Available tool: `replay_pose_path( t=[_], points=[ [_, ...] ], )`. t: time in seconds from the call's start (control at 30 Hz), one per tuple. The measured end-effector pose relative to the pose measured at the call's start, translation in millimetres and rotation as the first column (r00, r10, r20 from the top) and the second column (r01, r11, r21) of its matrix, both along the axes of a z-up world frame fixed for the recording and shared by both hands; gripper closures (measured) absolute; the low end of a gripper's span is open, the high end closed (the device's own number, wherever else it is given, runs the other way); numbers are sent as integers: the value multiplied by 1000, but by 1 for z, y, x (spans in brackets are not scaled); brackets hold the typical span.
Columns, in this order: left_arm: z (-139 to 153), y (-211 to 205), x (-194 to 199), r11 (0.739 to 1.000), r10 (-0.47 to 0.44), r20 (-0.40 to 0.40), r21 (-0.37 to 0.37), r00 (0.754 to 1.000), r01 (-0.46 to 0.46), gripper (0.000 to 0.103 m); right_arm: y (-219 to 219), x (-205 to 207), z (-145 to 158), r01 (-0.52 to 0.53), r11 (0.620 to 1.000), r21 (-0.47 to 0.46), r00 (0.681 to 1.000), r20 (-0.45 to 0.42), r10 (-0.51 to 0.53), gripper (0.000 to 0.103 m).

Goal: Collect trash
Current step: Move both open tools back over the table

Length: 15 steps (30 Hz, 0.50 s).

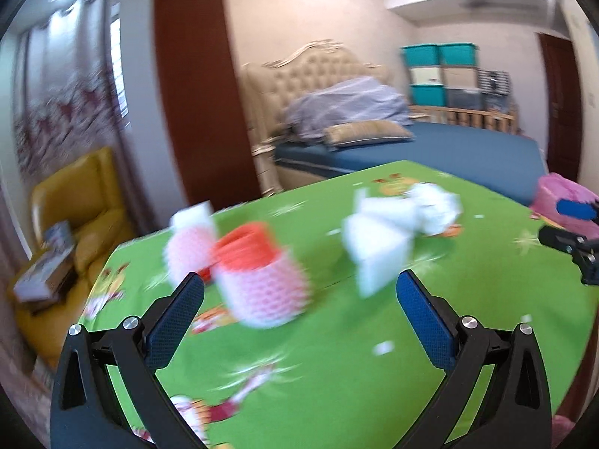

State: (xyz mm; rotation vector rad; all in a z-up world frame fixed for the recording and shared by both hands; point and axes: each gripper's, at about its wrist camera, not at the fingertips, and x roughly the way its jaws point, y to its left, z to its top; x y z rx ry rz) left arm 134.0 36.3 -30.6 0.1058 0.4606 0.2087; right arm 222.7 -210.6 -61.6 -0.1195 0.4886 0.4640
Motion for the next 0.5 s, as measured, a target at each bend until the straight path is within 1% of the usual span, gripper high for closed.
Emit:
replay_pose_path(
  t=[0.07,0.13,0.3,0.37,0.4,0.43,0.5],
  points=[
    [-4,25,-6,998,43,-21,-39,999,-43,7,19,0,-2,-32,999,-10,999,-19,32,19],
    [-7,45,-11,994,87,-29,-61,996,-89,7,40,3,-5,-57,998,-28,998,-37,56,19],
    [-15,77,-19,981,173,-62,-81,983,-178,7,86,11,-10,-131,990,-60,989,-75,127,18],
    [-21,84,-22,978,187,-74,-85,980,-193,7,107,18,-13,-164,984,-71,983,-95,157,16],
    [-24,87,-21,975,191,-92,-93,977,-200,6,116,23,-15,-172,982,-74,981,-108,164,16],
    [-26,90,-17,974,191,-103,-103,976,-201,7,124,29,-17,-175,982,-77,979,-120,165,16],
    [-25,92,-18,973,190,-99,-117,977,-201,7,138,44,-20,-171,981,-97,977,-144,156,16]
  ],
)
